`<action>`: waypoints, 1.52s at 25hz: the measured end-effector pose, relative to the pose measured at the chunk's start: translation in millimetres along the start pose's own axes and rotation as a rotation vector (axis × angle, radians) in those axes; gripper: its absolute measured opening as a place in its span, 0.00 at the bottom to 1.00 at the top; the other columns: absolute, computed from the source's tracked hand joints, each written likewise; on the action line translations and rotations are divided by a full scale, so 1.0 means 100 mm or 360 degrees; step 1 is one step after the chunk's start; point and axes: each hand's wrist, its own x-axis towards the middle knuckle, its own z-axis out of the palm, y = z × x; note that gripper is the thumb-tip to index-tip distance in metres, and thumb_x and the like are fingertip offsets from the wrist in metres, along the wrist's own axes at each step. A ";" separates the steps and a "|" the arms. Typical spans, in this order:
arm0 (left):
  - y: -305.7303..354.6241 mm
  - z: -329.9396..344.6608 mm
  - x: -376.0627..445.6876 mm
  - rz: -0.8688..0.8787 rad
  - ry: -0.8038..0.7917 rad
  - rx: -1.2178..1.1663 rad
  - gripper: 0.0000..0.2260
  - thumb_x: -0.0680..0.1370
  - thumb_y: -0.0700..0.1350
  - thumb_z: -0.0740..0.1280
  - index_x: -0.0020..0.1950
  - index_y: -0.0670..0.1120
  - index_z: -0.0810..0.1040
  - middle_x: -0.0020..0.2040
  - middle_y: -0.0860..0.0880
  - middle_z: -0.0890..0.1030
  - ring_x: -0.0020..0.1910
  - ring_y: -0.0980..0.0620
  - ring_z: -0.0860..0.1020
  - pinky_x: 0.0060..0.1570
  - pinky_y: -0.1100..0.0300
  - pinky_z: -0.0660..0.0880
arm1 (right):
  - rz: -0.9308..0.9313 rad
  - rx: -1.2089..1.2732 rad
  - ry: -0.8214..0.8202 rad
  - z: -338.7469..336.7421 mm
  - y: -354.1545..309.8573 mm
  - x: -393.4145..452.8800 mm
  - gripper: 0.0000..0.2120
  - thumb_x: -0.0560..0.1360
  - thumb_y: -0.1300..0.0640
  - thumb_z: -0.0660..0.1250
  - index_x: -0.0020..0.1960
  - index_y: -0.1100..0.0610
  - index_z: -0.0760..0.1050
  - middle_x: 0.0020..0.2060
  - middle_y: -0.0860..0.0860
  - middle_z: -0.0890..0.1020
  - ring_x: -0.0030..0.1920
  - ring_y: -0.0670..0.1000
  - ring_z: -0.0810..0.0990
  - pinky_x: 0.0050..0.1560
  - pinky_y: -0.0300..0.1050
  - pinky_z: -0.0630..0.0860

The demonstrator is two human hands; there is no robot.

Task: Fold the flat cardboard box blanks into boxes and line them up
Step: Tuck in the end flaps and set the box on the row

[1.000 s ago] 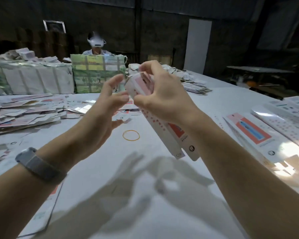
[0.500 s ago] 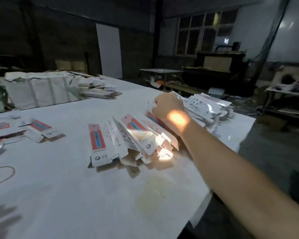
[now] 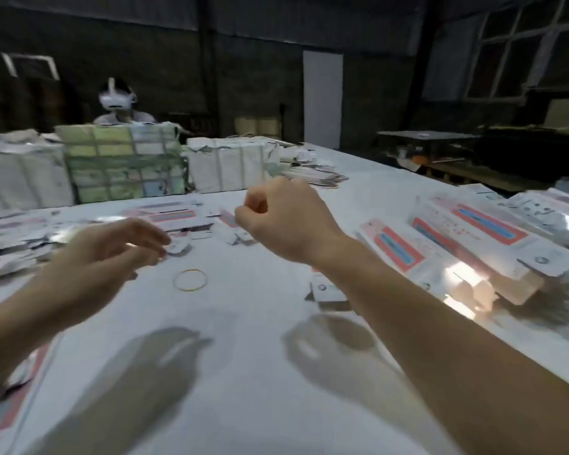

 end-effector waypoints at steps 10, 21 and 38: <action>-0.82 -0.98 -0.05 -0.1173 -0.0723 0.1512 0.22 0.74 0.63 0.70 0.59 0.49 0.81 0.55 0.50 0.83 0.54 0.46 0.81 0.58 0.51 0.78 | -0.0348 0.0473 -0.0212 0.97 -1.45 0.00 0.12 0.73 0.50 0.65 0.36 0.57 0.78 0.34 0.53 0.80 0.41 0.55 0.77 0.43 0.52 0.77; -0.73 -0.36 -0.01 -0.0881 -0.0653 0.1551 0.17 0.80 0.57 0.59 0.48 0.45 0.78 0.39 0.49 0.83 0.45 0.46 0.81 0.52 0.55 0.77 | -0.0243 0.0510 -0.0151 1.05 -1.19 0.04 0.13 0.72 0.53 0.66 0.30 0.57 0.73 0.28 0.49 0.74 0.34 0.52 0.72 0.36 0.48 0.72; -0.47 0.11 -0.13 -0.0281 0.0019 0.1943 0.06 0.81 0.48 0.60 0.51 0.50 0.76 0.44 0.48 0.76 0.42 0.44 0.72 0.39 0.55 0.67 | -0.0143 0.0511 -0.0150 1.07 -1.04 0.09 0.12 0.71 0.53 0.66 0.30 0.55 0.74 0.26 0.48 0.76 0.34 0.52 0.74 0.39 0.51 0.76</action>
